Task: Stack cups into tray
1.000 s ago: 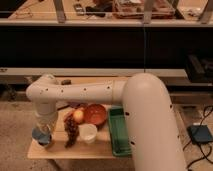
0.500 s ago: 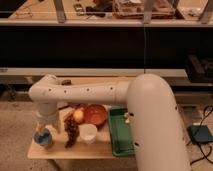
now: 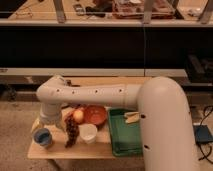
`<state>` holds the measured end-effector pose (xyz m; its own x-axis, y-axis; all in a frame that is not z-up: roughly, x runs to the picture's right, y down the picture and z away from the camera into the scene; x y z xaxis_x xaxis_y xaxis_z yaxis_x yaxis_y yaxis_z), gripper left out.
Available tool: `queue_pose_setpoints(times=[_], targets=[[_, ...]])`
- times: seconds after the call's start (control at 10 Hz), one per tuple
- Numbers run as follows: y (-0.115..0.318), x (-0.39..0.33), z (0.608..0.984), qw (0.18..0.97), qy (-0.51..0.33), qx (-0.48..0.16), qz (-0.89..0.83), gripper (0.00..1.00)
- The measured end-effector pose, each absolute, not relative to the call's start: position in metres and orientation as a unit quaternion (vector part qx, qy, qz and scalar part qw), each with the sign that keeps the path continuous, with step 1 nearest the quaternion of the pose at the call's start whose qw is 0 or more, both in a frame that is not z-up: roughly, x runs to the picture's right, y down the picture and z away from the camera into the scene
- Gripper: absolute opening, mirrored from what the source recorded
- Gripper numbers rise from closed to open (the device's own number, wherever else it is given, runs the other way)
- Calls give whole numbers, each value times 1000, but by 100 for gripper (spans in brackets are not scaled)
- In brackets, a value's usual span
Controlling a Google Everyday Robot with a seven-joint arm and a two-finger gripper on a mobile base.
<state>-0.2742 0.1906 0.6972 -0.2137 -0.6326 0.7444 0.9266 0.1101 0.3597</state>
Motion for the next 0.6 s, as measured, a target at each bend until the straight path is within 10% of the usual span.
queue_pose_setpoints(times=[0.6], targets=[[202, -274, 705, 605, -447, -175, -635, 58]])
